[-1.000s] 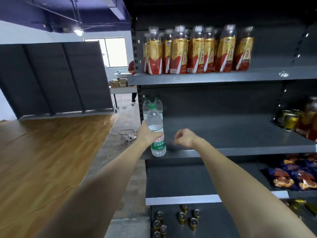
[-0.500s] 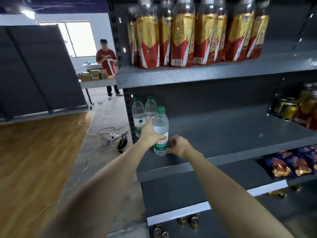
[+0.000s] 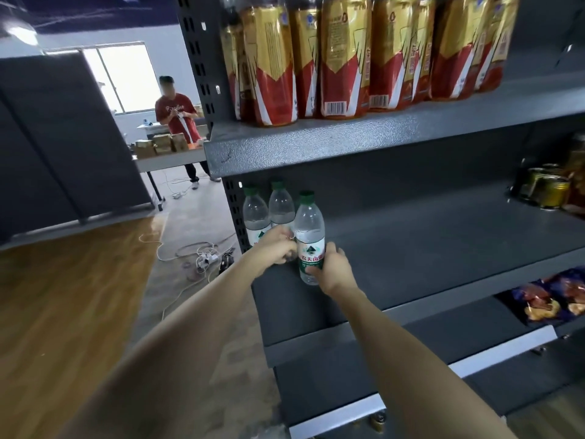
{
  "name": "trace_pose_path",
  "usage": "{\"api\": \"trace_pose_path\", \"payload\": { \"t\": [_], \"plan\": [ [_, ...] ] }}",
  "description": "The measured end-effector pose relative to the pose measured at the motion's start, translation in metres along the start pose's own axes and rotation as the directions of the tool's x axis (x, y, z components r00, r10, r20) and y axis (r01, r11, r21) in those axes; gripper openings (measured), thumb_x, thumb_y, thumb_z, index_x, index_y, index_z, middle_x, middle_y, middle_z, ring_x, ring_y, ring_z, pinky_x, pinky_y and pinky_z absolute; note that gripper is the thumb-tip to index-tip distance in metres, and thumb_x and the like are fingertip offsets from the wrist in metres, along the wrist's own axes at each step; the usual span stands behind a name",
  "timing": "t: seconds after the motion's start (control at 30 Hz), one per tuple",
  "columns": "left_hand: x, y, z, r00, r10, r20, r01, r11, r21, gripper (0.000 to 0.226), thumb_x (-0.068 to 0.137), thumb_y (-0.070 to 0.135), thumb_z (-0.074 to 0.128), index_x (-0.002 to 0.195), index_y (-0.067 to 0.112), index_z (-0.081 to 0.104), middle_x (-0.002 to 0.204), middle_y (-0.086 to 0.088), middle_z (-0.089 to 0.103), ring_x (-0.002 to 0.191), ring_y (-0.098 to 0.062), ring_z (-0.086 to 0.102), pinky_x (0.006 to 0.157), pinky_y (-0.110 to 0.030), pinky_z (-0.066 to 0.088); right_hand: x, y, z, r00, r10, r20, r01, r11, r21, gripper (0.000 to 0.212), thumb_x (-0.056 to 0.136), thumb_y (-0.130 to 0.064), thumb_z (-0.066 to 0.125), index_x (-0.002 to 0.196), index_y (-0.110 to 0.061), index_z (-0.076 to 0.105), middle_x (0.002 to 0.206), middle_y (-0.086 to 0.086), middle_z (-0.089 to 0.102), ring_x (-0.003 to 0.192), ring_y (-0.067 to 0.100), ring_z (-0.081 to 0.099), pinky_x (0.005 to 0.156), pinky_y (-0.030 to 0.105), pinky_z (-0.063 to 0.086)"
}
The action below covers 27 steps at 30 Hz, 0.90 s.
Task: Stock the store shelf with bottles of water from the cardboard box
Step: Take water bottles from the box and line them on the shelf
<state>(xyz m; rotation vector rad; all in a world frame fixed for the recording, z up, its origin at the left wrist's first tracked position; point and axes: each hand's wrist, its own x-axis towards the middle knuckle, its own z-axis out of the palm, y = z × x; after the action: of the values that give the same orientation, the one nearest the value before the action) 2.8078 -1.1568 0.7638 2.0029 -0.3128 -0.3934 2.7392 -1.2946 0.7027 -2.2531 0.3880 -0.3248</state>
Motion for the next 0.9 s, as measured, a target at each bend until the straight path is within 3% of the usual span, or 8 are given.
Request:
{"api": "trace_pose_path", "payload": {
  "t": [0.07,0.17,0.33,0.47,0.57,0.9],
  "plan": [
    [0.005,-0.006,-0.011,1.0,0.011,-0.026,-0.004,0.966,0.26,0.014,0.085,0.003,0.054,0.093,0.014,0.056,0.081,-0.013,0.062,0.067,-0.022,0.055,0.055,-0.027,0.044,0.011,-0.001,0.001,1.0,0.007,-0.017,-0.007,1.0,0.005,0.043,0.087,-0.016,0.072,0.118,-0.004,0.046,0.123,0.016,0.047,0.108,0.035,0.055,0.087,0.035,0.043],
    [0.016,-0.018,-0.017,1.0,-0.01,0.024,-0.003,0.862,0.507,0.013,0.087,0.008,0.048,0.082,0.014,0.059,0.084,-0.015,0.069,0.065,-0.023,0.06,0.056,-0.03,0.049,0.032,0.001,0.002,0.999,0.032,-0.023,-0.032,0.999,0.018,0.042,0.089,-0.014,0.069,0.121,-0.004,0.045,0.127,0.017,0.045,0.111,0.035,0.053,0.091,0.035,0.043],
    [0.042,-0.027,-0.015,0.997,0.046,0.058,-0.073,0.709,0.701,0.011,0.085,0.01,0.054,0.086,0.009,0.065,0.096,-0.009,0.068,0.088,-0.024,0.064,0.078,-0.035,0.054,0.071,-0.003,0.005,0.996,0.085,-0.023,-0.085,0.996,0.005,0.042,0.088,-0.014,0.069,0.121,-0.002,0.045,0.129,0.019,0.048,0.114,0.034,0.053,0.089,0.035,0.042],
    [0.058,-0.033,-0.008,0.992,0.094,0.085,-0.126,0.65,0.749,0.01,0.086,0.016,0.056,0.086,0.009,0.064,0.095,-0.009,0.067,0.089,-0.025,0.063,0.082,-0.038,0.054,0.096,-0.009,0.013,0.994,0.106,-0.028,-0.107,0.994,-0.029,0.05,0.085,-0.015,0.074,0.122,-0.001,0.043,0.129,0.019,0.05,0.117,0.034,0.052,0.09,0.034,0.042],
    [0.064,-0.038,-0.004,0.988,0.112,0.106,-0.154,0.661,0.734,0.007,0.086,0.017,0.058,0.08,0.018,0.058,0.094,-0.006,0.066,0.09,-0.025,0.061,0.083,-0.036,0.052,0.107,-0.014,0.021,0.995,0.1,-0.005,-0.1,0.991,-0.083,0.052,0.085,-0.015,0.073,0.123,0.0,0.04,0.131,0.02,0.048,0.12,0.037,0.052,0.094,0.038,0.043],
    [0.065,-0.04,-0.007,0.991,0.101,0.091,-0.136,0.662,0.737,0.013,0.084,0.016,0.057,0.074,0.023,0.052,0.089,-0.003,0.063,0.085,-0.024,0.059,0.077,-0.035,0.05,0.112,-0.008,0.019,0.995,0.06,0.085,-0.049,0.991,-0.126,0.047,0.089,-0.014,0.066,0.124,-0.001,0.037,0.127,0.025,0.055,0.115,0.042,0.054,0.092,0.042,0.044]
  ]
}}
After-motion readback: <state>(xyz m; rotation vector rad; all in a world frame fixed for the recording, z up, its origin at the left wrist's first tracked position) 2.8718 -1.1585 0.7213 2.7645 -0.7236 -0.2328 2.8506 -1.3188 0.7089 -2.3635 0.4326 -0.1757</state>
